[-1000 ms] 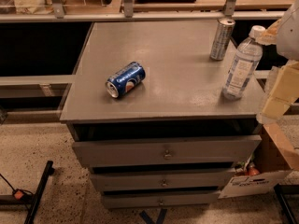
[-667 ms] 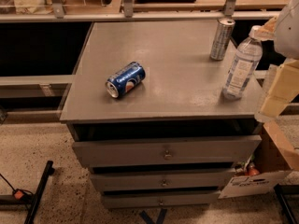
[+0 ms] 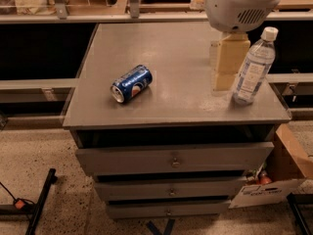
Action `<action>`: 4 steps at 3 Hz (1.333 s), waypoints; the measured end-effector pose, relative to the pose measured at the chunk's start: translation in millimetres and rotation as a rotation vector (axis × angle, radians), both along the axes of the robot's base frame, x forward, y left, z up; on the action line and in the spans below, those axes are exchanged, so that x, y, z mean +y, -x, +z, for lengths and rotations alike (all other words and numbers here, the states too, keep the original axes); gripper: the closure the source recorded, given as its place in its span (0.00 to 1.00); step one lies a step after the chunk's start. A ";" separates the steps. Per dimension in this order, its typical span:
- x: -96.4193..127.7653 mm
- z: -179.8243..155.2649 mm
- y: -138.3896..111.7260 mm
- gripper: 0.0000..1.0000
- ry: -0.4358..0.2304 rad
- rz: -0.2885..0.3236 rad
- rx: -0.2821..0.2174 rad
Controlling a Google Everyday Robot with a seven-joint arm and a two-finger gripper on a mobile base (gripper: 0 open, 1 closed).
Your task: Place pepsi can upright
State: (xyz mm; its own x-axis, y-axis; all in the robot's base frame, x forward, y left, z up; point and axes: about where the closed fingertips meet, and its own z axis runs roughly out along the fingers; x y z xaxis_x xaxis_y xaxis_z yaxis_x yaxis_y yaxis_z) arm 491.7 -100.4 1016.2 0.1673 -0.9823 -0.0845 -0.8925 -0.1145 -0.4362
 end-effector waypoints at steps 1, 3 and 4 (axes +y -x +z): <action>0.1 0.6 0.4 0.00 -0.001 0.000 -0.001; 41.4 -7.2 -22.3 0.00 0.061 0.179 -0.033; 86.5 -24.4 -48.1 0.00 0.145 0.323 -0.017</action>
Offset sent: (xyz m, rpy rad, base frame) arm 0.0047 0.0216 -0.0111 -0.0411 -0.0200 0.1609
